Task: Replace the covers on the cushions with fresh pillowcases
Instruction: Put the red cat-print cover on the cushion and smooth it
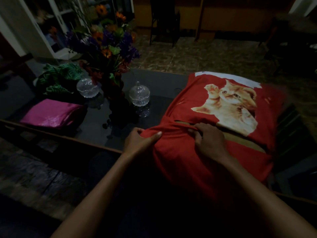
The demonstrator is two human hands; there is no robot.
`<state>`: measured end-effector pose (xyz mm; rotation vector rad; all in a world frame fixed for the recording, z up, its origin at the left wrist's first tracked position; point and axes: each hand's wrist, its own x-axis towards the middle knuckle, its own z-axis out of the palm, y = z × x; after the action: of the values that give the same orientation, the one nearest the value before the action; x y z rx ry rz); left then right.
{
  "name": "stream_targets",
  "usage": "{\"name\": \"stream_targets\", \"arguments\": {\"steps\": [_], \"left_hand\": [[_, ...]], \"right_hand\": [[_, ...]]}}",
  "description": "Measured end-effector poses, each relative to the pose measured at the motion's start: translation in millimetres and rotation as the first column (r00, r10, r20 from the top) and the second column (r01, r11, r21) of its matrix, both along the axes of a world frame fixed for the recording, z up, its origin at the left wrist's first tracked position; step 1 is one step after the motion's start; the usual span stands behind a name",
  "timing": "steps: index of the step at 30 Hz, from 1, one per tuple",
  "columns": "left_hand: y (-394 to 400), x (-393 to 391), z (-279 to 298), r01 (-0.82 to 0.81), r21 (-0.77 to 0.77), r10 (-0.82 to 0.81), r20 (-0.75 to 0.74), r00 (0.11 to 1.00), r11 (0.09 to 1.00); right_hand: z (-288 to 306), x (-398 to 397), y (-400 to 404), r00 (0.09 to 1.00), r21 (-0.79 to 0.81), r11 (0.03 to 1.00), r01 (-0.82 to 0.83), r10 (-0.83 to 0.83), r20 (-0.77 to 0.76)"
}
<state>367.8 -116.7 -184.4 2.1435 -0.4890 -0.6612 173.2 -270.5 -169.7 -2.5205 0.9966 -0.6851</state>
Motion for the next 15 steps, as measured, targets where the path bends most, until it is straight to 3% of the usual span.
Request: {"name": "stream_targets", "arguments": {"steps": [3, 6, 8, 11, 13, 15], "left_hand": [[19, 17, 6, 0.095, 0.14, -0.071, -0.171, 0.983, 0.986], [29, 32, 8, 0.153, 0.199, -0.067, -0.382, 0.922, 0.968], [28, 40, 6, 0.097, 0.148, -0.035, -0.372, 0.928, 0.984], [21, 43, 10, -0.083, -0.127, 0.025, -0.404, 0.914, 0.988], [21, 46, 13, -0.161, -0.264, 0.091, -0.259, 0.961, 0.951], [27, 45, 16, -0.117, -0.333, 0.121, -0.009, 0.993, 0.936]], "right_hand": [[6, -1, -3, 0.994, 0.099, 0.992, 0.084, -0.09, 0.055], [17, 6, -7, 0.997, 0.205, 0.977, 0.065, -0.07, 0.014], [24, 15, -6, 1.0, 0.256, 0.966, 0.017, -0.016, -0.007], [31, 31, -5, 0.989, 0.322, 0.943, -0.084, 0.04, 0.14], [30, 36, -12, 0.955, 0.417, 0.903, -0.101, -0.029, 0.296], [23, 37, -23, 0.915, 0.493, 0.868, -0.051, -0.157, 0.371]]}}
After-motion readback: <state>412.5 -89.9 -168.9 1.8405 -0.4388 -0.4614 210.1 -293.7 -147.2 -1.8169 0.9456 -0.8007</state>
